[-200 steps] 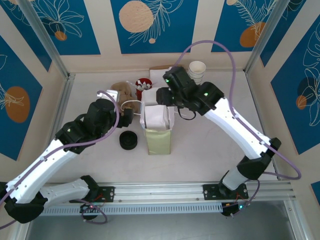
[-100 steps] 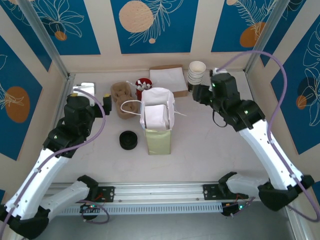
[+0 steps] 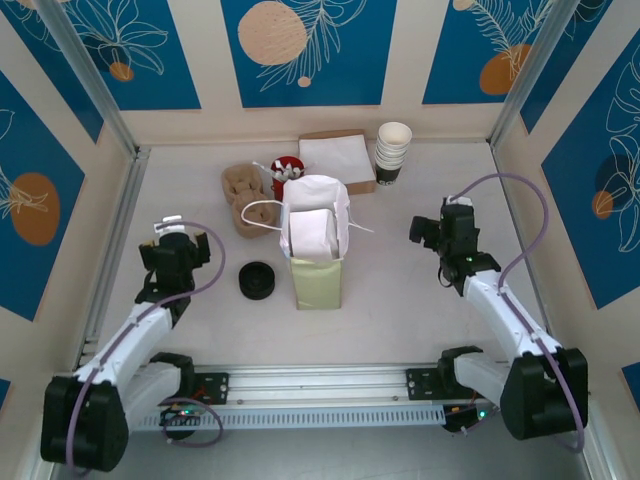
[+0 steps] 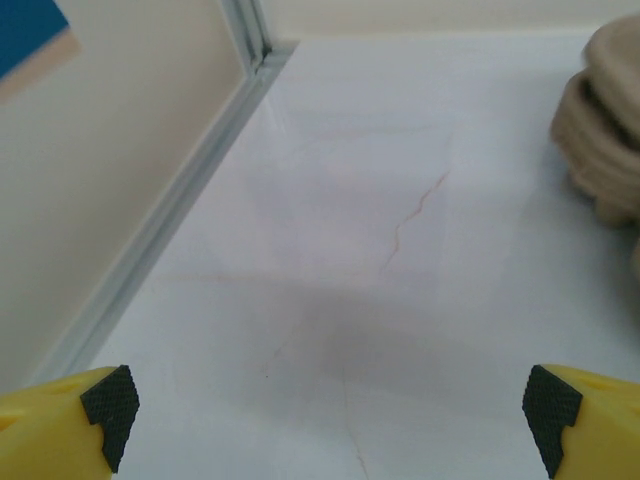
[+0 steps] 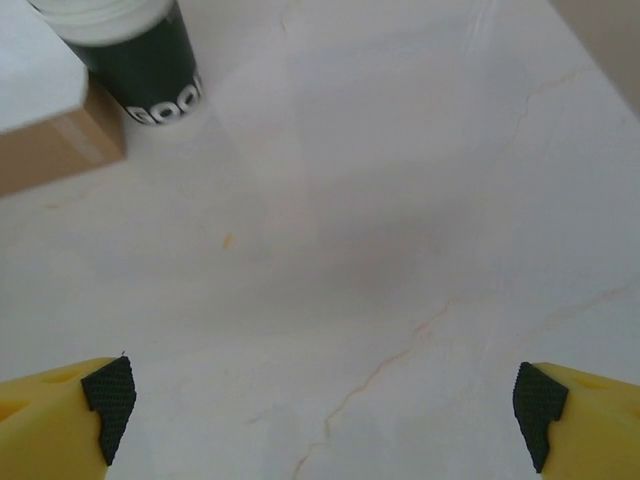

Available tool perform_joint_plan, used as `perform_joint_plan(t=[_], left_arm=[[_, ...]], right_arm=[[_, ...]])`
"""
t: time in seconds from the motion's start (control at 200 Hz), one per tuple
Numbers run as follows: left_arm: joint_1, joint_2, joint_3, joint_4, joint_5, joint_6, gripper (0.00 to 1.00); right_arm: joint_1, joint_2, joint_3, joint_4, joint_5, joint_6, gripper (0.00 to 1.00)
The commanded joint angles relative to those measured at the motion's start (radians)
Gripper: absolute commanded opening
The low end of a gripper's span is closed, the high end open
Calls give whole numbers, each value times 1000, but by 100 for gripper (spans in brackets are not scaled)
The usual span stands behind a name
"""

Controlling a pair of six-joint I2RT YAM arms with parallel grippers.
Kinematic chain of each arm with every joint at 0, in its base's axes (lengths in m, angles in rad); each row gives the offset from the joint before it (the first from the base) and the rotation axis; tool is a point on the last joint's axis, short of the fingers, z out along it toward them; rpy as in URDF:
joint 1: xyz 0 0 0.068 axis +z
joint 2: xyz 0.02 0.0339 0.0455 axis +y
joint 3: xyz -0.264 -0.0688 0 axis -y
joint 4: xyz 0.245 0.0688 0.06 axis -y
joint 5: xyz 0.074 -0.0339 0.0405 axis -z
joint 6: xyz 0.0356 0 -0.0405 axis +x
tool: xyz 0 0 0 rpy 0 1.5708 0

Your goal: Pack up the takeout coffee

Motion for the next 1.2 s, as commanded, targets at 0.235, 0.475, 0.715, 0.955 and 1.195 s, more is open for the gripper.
perform_joint_plan(t=[0.235, 0.475, 0.715, 0.955, 1.195], left_arm=[[53, 155, -68, 361, 73, -11, 100], [58, 267, -103, 547, 100, 57, 100], [68, 427, -113, 733, 190, 55, 100], [65, 481, -120, 804, 288, 95, 100], [47, 568, -57, 763, 283, 122, 100]], right_arm=[[-70, 131, -186, 539, -83, -102, 99], [-81, 227, -254, 795, -185, -157, 99], [-81, 327, -302, 997, -299, -182, 99], [-70, 447, -270, 1043, -349, -210, 99], [-110, 442, -233, 963, -413, -185, 99]])
